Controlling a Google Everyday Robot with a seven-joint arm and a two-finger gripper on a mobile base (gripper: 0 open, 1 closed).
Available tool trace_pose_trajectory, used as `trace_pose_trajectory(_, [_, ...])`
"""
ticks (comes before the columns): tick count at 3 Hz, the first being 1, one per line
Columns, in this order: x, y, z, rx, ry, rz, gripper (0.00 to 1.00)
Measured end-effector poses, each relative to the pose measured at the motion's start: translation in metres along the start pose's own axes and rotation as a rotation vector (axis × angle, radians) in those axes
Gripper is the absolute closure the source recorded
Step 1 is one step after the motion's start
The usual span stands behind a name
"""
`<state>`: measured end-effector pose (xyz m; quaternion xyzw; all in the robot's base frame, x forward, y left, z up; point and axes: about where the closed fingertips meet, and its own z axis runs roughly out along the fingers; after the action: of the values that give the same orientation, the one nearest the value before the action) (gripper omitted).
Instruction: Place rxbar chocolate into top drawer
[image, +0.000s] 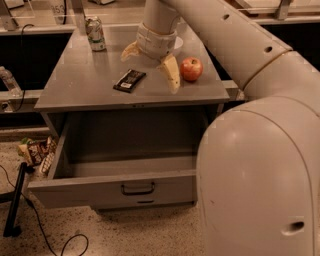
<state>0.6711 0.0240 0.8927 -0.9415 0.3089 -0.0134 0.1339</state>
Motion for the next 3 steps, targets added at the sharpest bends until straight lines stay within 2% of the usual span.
trace_pose_trajectory(1, [0.004, -0.010, 0.009, 0.008, 0.007, -0.014, 0.00])
trace_pose_trajectory(2, [0.009, -0.024, 0.016, -0.023, 0.010, -0.064, 0.00])
trace_pose_trajectory(3, [0.023, -0.035, 0.019, -0.032, 0.035, -0.095, 0.00])
